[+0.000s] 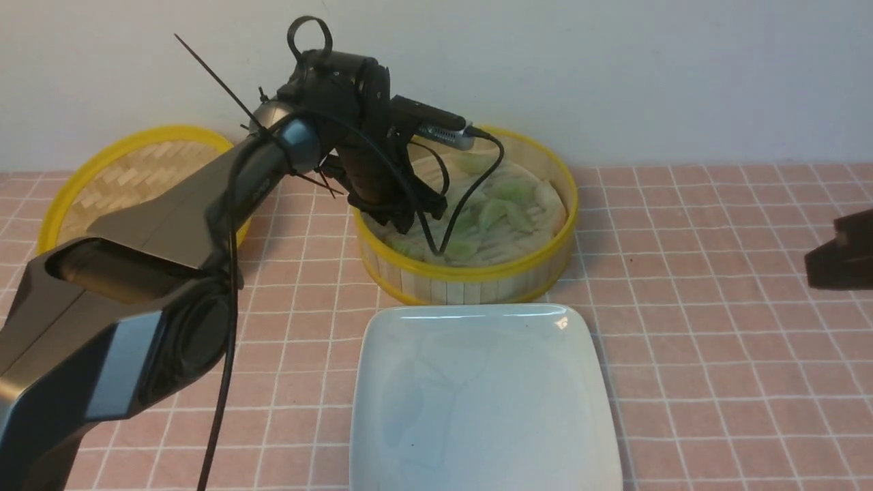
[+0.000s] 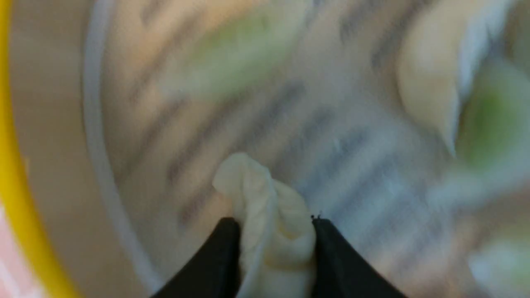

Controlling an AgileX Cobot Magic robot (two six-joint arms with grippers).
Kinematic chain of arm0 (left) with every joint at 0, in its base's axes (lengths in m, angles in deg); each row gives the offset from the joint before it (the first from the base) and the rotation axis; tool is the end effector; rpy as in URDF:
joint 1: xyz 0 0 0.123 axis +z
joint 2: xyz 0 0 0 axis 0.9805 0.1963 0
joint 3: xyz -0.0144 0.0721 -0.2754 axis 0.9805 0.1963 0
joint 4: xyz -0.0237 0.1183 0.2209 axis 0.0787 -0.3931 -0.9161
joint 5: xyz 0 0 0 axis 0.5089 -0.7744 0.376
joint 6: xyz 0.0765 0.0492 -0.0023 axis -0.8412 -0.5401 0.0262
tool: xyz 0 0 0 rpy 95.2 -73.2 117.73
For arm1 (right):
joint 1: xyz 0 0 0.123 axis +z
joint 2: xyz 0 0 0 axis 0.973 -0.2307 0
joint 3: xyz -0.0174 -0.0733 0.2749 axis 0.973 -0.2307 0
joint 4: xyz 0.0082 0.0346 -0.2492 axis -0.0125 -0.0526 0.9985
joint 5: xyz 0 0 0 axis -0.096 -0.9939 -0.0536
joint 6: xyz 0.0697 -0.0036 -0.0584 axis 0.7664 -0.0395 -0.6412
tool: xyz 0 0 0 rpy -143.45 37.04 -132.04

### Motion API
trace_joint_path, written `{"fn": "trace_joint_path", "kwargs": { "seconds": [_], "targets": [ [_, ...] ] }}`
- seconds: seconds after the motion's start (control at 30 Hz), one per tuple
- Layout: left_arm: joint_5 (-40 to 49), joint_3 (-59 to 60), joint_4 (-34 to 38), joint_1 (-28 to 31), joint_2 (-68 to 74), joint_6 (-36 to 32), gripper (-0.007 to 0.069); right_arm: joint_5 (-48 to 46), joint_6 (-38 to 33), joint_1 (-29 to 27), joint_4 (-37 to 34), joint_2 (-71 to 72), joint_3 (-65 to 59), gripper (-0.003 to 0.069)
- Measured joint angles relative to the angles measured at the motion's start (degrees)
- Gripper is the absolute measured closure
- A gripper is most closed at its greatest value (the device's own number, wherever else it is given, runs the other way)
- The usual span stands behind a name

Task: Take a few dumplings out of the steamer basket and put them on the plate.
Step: Use the left arm to grab a dumpling from the steamer, then use the left arm to put the dumpling into the plate

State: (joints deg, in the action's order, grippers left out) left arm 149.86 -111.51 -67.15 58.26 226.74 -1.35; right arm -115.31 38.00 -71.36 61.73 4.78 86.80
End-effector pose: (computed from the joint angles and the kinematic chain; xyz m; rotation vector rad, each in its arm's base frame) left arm 0.5005 -0.1903 0.1886 0.6369 2.6970 -0.1239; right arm 0.1903 0.0468 0.3587 -0.1350 2.5988 0.4838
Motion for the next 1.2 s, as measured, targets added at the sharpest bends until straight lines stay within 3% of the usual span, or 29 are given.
{"fn": "trace_joint_path", "kwargs": {
  "seconds": [0.4, 0.8, 0.93, 1.2],
  "targets": [
    [3.76, -4.49, -2.13, 0.0, -8.36, -0.05, 0.0438, 0.0, 0.0, 0.0, -0.12, 0.0, 0.0, 0.0673],
    [4.8, -2.9, 9.81, -0.32, -14.29, 0.0, 0.0438, 0.0, 0.0, 0.0, -0.22, 0.0, 0.0, 0.0673],
    [4.6, 8.07, 10.59, -2.25, -23.97, 0.12, 0.0438, 0.0, 0.0, 0.0, -0.22, 0.0, 0.0, 0.0673],
    [4.6, 42.14, 11.22, -10.84, -35.26, -0.09, 0.0438, 0.21, -0.32, 0.0, -0.22, 0.0, 0.0, 0.0673]
  ]
}}
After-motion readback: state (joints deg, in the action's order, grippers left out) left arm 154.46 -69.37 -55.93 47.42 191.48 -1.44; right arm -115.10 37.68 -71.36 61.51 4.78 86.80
